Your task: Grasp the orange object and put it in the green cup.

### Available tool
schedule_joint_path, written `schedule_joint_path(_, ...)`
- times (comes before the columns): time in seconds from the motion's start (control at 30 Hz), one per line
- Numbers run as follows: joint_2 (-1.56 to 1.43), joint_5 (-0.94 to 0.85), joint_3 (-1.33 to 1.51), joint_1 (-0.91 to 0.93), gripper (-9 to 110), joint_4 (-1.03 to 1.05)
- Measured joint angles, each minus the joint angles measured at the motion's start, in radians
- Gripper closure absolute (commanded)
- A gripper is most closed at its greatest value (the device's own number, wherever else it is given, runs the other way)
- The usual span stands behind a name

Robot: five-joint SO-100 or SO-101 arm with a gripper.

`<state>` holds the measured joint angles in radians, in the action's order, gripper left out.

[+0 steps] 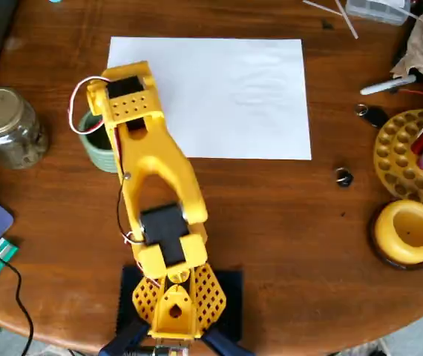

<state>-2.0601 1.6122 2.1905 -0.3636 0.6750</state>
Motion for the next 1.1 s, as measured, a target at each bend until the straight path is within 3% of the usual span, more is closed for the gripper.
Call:
schedule_joint_path(0.73,-0.044,0.041,0.048,-0.117,102,0.072)
schedule_joint_path(1.1,-0.115,0.035,0.232,-0.149,102,-0.124)
